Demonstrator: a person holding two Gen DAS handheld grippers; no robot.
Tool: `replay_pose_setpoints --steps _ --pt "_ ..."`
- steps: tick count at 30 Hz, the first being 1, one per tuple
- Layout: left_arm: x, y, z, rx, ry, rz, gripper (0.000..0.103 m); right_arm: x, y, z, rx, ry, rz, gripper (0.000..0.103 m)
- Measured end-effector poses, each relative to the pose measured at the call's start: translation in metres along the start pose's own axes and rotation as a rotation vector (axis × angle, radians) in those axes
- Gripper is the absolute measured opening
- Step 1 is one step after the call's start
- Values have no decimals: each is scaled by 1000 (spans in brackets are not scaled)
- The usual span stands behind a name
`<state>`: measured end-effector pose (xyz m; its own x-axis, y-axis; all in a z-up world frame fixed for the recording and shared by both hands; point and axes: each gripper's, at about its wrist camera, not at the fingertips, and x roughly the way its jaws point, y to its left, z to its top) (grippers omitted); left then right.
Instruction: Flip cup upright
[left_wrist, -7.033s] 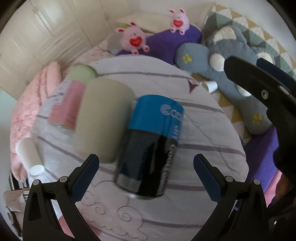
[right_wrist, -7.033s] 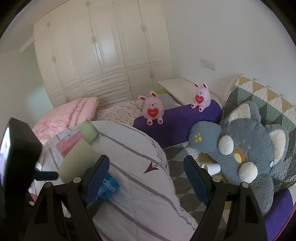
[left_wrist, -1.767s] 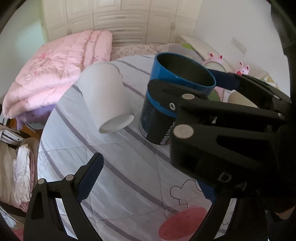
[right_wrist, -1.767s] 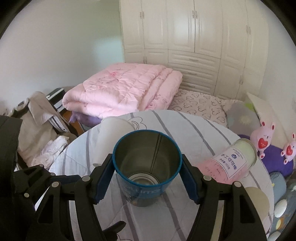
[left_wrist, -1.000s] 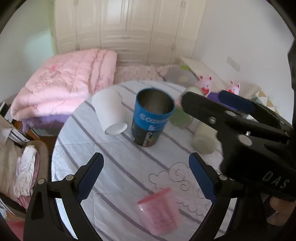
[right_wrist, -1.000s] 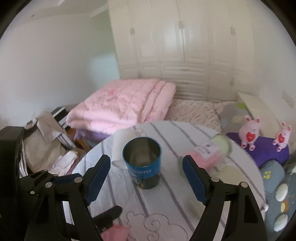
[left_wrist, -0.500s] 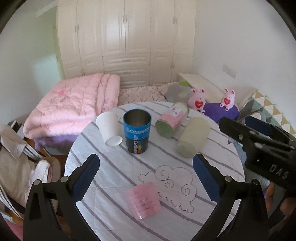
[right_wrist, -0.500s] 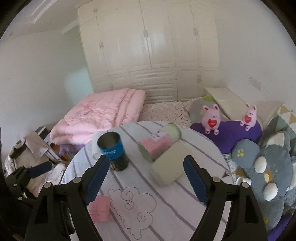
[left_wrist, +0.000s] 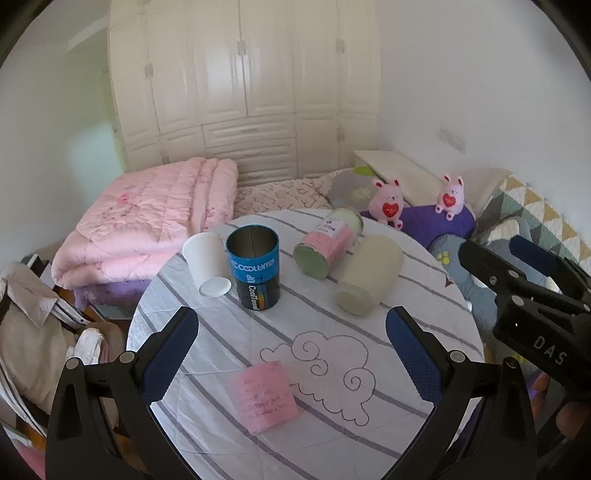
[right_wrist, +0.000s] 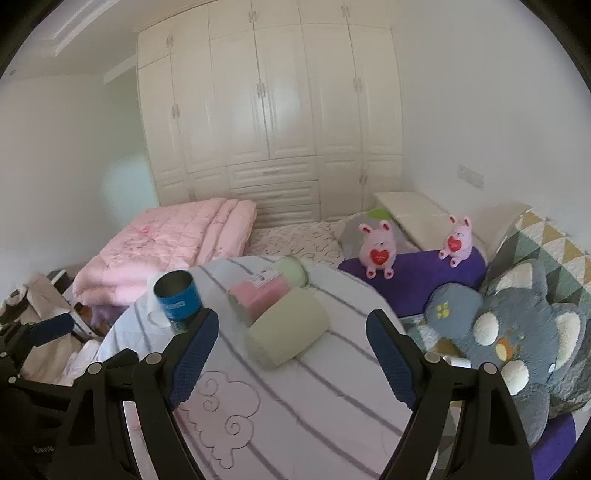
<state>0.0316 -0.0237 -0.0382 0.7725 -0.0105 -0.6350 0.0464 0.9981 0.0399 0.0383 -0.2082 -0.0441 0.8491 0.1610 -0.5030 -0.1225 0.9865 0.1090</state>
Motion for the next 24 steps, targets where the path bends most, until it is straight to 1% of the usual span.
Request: replay_pose_setpoints --steps 5,9,19,24 --pt "-1 1 3 -16 -4 17 103 1 -2 -2 -10 2 3 83" --pt "-1 1 3 -23 -7 28 103 4 0 -4 -24 9 -11 83" --pt "5 1 1 -19 15 23 103 10 -3 -11 -28 42 -5 83" --pt "7 2 1 -31 9 18 103 11 -3 -12 -30 49 -6 83"
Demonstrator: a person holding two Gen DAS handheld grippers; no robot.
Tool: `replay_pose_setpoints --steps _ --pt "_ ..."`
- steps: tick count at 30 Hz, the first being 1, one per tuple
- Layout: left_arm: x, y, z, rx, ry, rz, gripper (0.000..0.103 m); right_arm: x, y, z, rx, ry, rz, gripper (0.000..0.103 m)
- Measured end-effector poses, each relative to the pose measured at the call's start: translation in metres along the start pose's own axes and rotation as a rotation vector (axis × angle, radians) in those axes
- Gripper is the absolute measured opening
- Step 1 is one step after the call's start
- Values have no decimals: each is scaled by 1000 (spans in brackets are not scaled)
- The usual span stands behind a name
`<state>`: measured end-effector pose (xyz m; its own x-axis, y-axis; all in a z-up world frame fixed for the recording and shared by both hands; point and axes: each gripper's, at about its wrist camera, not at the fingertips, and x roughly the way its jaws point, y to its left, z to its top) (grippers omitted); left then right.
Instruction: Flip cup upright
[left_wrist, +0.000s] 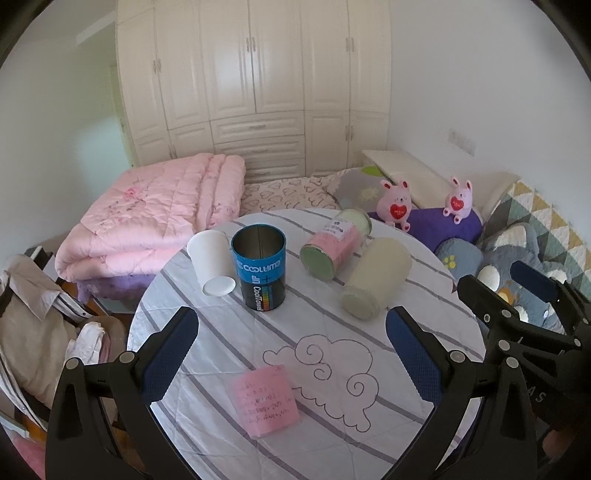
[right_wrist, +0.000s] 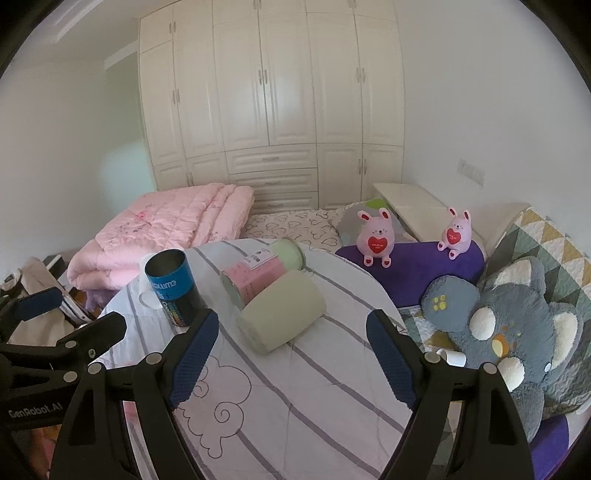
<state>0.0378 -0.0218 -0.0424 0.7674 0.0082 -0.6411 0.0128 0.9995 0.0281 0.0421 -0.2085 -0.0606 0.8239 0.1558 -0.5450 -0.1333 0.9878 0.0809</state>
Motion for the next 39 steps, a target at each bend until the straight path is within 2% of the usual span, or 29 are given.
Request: replay_pose_setpoints --steps 39 --pt "5 0 1 -15 3 -2 103 18 11 2 -32 38 -1 83"
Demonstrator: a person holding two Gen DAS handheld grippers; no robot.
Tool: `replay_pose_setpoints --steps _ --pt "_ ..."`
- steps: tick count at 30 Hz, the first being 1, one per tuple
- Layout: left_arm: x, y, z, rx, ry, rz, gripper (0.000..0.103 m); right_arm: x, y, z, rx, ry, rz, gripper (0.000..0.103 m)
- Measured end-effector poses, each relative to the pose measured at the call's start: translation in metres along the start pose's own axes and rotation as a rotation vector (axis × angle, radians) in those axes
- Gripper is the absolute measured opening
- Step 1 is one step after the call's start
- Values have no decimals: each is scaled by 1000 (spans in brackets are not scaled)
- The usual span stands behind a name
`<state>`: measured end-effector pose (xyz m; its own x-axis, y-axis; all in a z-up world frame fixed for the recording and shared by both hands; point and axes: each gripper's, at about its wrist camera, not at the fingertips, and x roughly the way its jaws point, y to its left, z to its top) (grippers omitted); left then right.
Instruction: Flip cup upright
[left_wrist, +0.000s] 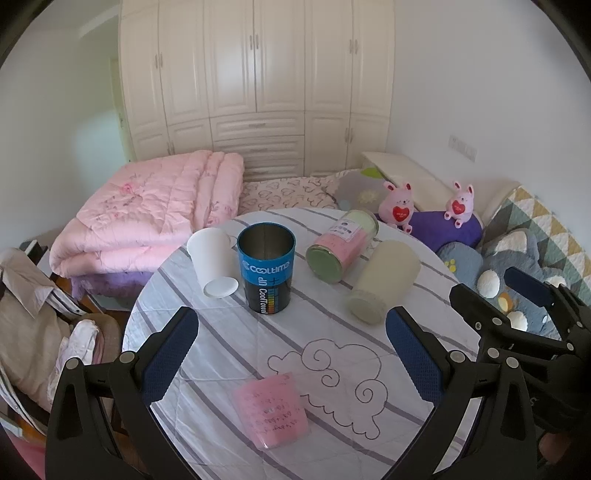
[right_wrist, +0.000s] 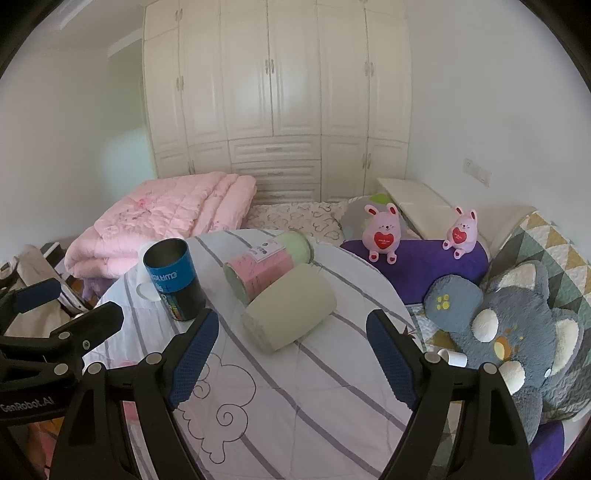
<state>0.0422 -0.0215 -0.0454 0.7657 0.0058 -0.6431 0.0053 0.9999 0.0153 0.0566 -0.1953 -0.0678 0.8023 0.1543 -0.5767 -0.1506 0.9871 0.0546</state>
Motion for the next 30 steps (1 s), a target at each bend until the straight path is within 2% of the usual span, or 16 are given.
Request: replay_pose_setpoints --steps 14,30 --pt "12 6 1 -20 7 -9 103 12 10 4 -29 9 -3 83" --pt "57 45 8 -72 48 3 103 54 24 15 -56 57 7 83"
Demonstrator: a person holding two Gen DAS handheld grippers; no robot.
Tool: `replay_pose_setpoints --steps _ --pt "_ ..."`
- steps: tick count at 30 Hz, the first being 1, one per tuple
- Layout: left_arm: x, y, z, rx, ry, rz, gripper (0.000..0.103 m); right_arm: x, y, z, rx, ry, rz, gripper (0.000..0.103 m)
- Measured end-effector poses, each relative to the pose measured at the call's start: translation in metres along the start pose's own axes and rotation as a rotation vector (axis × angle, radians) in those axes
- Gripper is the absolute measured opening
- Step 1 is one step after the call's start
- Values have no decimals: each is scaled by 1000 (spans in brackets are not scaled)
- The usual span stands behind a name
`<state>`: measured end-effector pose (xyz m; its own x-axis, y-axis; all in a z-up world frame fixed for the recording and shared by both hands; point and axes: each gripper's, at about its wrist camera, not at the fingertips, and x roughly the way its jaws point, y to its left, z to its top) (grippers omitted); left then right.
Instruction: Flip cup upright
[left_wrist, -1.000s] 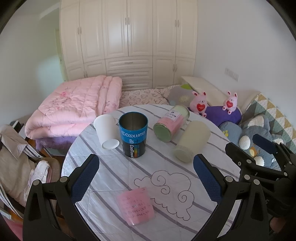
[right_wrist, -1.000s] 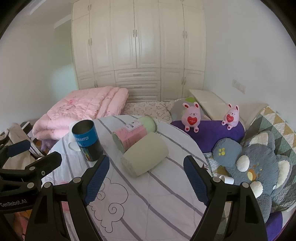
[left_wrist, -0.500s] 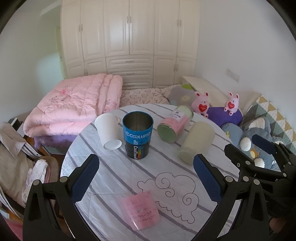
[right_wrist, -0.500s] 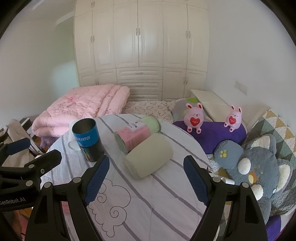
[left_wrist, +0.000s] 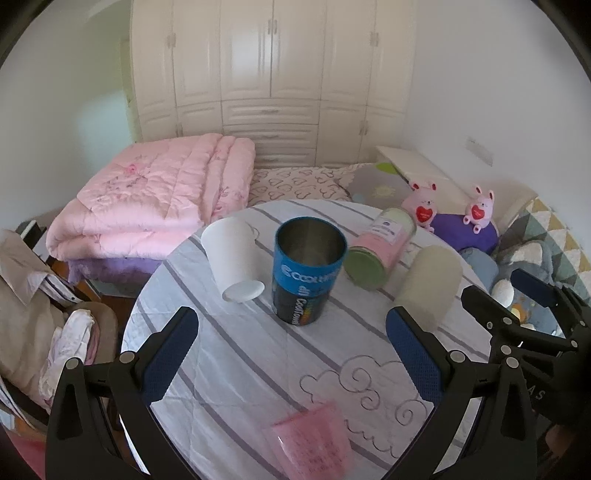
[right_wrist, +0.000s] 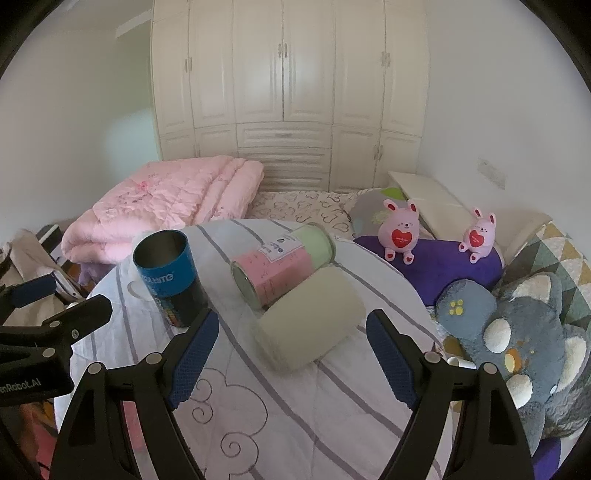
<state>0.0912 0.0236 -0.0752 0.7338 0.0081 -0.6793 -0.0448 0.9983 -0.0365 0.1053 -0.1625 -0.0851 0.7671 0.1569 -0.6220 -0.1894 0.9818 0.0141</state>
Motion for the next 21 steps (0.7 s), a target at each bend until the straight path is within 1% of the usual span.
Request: replay_pose_setpoints --steps 11,18,21 --pt "38 21 10 -18 35 29 103 32 9 13 -19 33 4 83" --pt "62 27 11 -10 110 38 103 50 14 22 -26 50 15 83" --pt "70 31 10 -20 133 59 103 55 16 22 -28 56 20 83"
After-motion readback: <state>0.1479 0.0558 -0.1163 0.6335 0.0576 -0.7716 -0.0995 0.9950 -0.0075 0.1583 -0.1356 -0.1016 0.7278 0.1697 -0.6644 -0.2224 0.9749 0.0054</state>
